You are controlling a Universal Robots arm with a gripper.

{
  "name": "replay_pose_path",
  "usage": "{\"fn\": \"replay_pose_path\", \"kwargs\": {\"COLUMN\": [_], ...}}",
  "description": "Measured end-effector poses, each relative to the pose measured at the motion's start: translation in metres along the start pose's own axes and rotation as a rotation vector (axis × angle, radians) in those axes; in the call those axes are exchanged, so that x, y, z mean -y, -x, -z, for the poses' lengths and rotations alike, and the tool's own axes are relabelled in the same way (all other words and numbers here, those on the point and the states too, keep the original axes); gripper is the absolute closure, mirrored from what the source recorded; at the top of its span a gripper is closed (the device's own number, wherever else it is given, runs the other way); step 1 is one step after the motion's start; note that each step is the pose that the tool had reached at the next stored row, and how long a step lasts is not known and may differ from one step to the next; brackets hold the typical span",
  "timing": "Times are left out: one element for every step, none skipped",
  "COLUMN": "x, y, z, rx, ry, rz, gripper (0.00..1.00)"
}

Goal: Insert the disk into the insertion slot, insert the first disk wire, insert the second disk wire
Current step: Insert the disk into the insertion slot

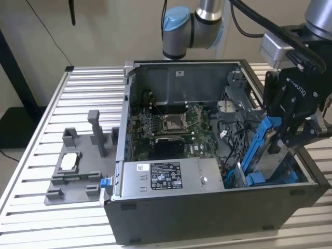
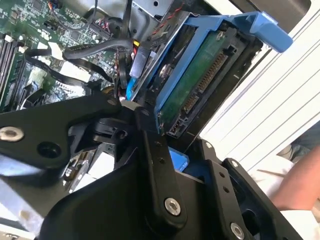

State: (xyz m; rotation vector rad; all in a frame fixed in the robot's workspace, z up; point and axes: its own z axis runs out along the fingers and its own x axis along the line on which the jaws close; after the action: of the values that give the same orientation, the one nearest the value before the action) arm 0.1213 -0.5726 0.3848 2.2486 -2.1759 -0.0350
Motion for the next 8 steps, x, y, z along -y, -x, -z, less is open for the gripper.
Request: {"fn": "replay_pose_path", "kwargs": {"x": [-0.0001, -0.0001, -0.0001, -0.0003, -0.0003, -0.0004, -0.0006, -0.0005], "y": [0.0000, 0.0000, 0.0000, 0.0001, 0.0006, 0.0017, 0.0027, 0.0030], "z": [0.0000, 0.0000, 0.0000, -0.0002, -0.0005, -0.0015, -0.0034, -0.0044], "rx": [0.0000, 0.0000, -0.0001, -0.0002, -0.0010, -0.0024, -0.0004, 0.0004], "ry": [0.0000, 0.0000, -0.0001, -0.0002, -0.0001, 0.0000, 0.0002, 0.0000], "rz": [0.000, 0.000, 0.000, 0.000, 0.000, 0.000, 0.000, 0.000], "gripper": [0.66, 0.66, 0.68, 0.68, 0.68, 0.68, 0.68, 0.68]}}
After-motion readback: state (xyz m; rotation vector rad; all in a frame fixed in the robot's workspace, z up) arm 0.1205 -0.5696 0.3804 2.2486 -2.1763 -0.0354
